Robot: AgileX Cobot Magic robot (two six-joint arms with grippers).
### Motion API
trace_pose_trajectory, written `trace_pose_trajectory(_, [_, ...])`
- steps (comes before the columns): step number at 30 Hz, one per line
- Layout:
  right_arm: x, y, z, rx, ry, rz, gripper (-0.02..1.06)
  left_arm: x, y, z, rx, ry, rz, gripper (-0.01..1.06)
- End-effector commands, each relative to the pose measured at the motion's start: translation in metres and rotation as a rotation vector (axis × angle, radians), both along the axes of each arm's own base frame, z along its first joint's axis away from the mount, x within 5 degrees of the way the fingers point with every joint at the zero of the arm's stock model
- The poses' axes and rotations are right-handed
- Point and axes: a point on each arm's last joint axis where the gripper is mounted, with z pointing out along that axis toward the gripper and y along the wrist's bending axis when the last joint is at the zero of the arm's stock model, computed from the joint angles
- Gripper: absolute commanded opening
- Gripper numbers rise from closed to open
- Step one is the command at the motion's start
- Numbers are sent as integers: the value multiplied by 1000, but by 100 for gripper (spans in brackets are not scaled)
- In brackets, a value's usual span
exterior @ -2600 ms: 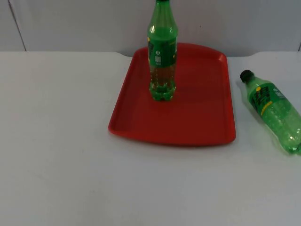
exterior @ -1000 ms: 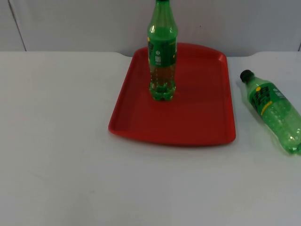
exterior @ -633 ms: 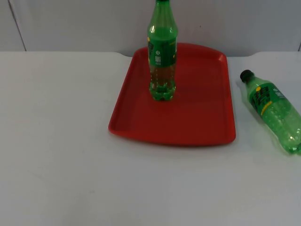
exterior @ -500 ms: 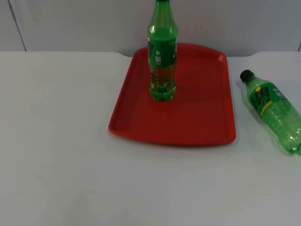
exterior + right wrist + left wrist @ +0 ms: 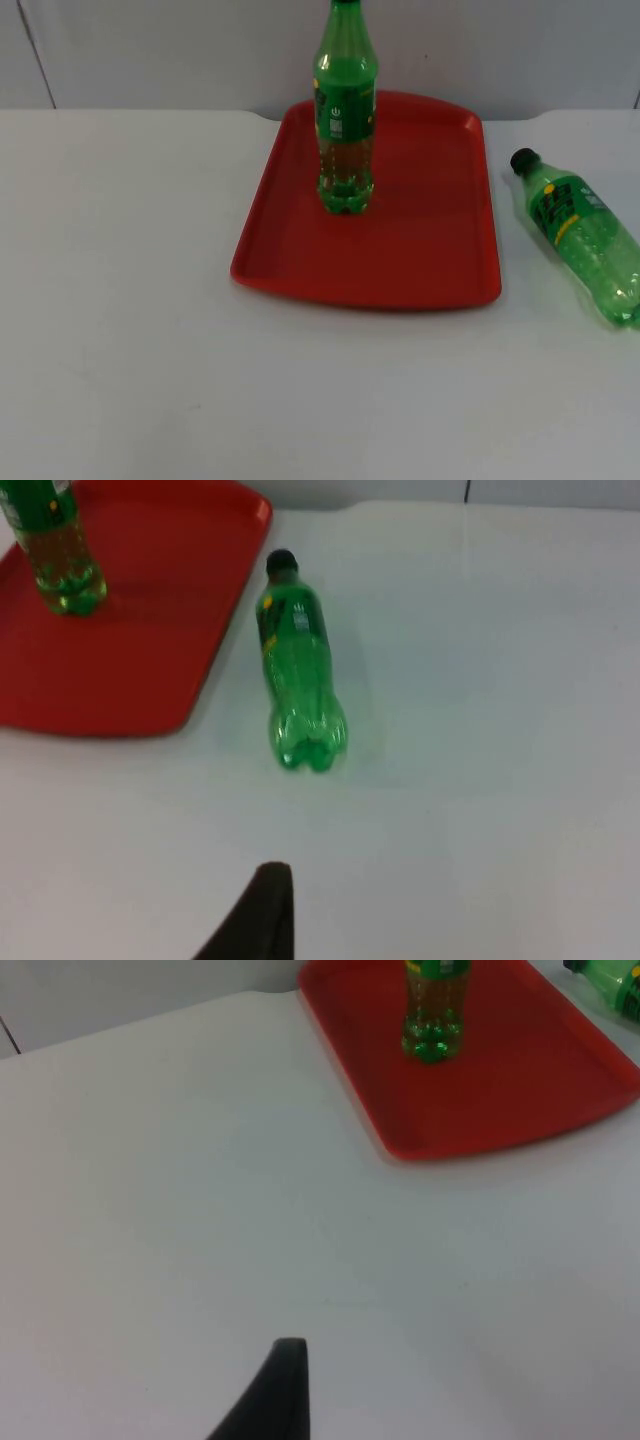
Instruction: Place the bottle upright on the tray.
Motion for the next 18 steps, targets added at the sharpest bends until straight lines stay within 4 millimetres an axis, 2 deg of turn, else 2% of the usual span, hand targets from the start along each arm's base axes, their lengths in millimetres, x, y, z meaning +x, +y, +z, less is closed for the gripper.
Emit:
trace_pose_trajectory(1, [8,2,11,8,-36,6,105,1,0,-1,-4,-5,4,105])
trace_pose_trajectory(3, [12,2,16,8,-35,5,105,1,0,-1,-4,-5,4,105])
trace_pose_trajectory(7, [42,5,36,18,22,11,105,1,0,-1,-4,-5,4,105])
trace_pose_trajectory(8, [42,5,36,18,22,11,105,1,0,-1,-4,-5,4,105])
trace_pose_trajectory(13, [86,9,53,21,96,11,105,1,0,-1,-4,-5,4,105])
trace_pose_trajectory(14, [86,9,53,21,96,11,105,1,0,-1,-4,-5,4,105])
trace_pose_trajectory(18, [124,12,61,17,176,10,105,1,0,-1,-4,-5,4,105])
